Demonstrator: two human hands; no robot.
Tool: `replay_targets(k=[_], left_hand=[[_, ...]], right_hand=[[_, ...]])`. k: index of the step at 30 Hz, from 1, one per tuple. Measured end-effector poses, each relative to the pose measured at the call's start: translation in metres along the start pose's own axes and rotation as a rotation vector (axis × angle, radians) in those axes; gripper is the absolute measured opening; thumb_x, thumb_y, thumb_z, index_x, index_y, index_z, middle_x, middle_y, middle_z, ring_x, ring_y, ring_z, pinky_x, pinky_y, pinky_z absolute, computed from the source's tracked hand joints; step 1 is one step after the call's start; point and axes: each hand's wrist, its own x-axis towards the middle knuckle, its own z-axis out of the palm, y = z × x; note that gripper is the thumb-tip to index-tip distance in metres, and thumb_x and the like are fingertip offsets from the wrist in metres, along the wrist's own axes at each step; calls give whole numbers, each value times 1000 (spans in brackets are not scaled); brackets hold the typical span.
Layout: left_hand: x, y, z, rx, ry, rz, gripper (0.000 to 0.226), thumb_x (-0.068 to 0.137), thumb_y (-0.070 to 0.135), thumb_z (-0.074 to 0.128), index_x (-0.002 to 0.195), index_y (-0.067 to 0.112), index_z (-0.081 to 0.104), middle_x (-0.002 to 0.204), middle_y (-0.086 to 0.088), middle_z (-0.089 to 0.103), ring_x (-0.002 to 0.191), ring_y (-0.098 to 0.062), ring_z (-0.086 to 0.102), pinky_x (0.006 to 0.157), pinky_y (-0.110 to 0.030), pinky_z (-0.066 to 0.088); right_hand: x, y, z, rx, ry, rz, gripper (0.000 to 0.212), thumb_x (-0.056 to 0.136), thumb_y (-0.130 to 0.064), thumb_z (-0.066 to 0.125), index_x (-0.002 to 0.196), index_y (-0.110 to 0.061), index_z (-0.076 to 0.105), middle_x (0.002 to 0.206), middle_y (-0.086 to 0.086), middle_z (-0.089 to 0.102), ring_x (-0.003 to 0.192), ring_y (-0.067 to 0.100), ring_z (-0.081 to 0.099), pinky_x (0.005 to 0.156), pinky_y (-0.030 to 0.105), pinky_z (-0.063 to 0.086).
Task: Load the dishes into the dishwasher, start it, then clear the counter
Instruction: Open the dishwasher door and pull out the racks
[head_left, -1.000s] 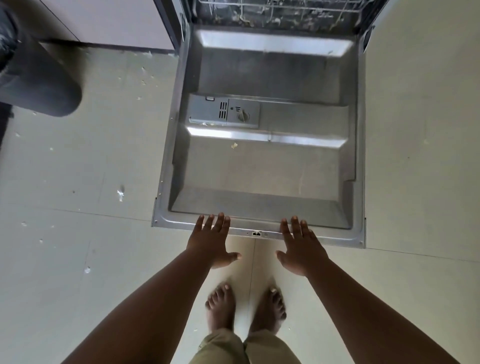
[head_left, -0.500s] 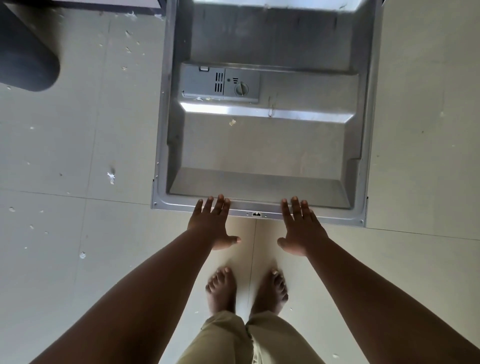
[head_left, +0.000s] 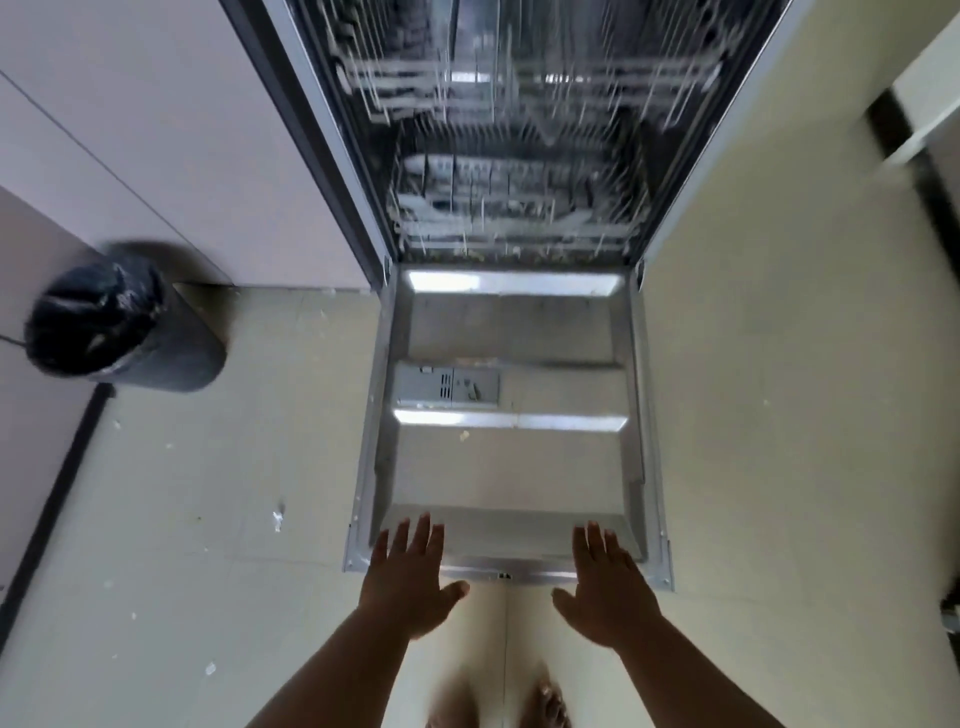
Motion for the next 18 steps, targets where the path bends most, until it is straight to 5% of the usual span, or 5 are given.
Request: replay_targets(k=[7, 11, 13, 14, 18], left_hand=[[9, 2, -115, -47, 162, 24, 84, 95, 67, 24, 154, 18, -10, 161, -6, -17, 148, -29, -14, 117, -45, -9], [37, -16, -154, -5, 202, 53, 96, 81, 80, -2, 153, 18, -13, 160, -6, -18, 147, -29, -18, 113, -43, -18], [54, -29, -174, -3, 226, 82, 119, 50, 86, -28, 148, 19, -21, 159, -5, -21, 142, -25, -26, 103, -37, -32], [63, -35, -184, 1, 241, 80, 118, 52, 88, -25, 147, 19, -21, 159, -4, -21, 142, -24, -26, 102, -37, -33], [109, -56, -227, 51, 287, 42, 85, 94, 67, 23, 153, 17, -13, 160, -6, -20, 147, -27, -18, 115, -43, -14]], right_hand=[[5, -34, -113, -40, 131, -33, 90, 92, -51, 40, 153, -5, -8, 162, 16, -6, 150, 32, 1, 120, 41, 9], [30, -50, -151, -36, 221, -16, 96, 72, -60, 42, 141, 5, 25, 138, 22, 53, 122, 39, 56, 94, 44, 49], [40, -59, -178, -21, 229, -30, 95, 85, -55, 43, 150, 5, 8, 157, 21, 23, 143, 40, 28, 113, 44, 30], [49, -60, -186, -12, 209, -32, 93, 92, -54, 40, 152, 0, -4, 162, 17, 1, 149, 35, 8, 118, 40, 15], [97, -59, -219, 6, 294, 22, 91, 96, -57, 38, 153, -5, -10, 162, 14, -9, 150, 30, -2, 120, 36, 6]])
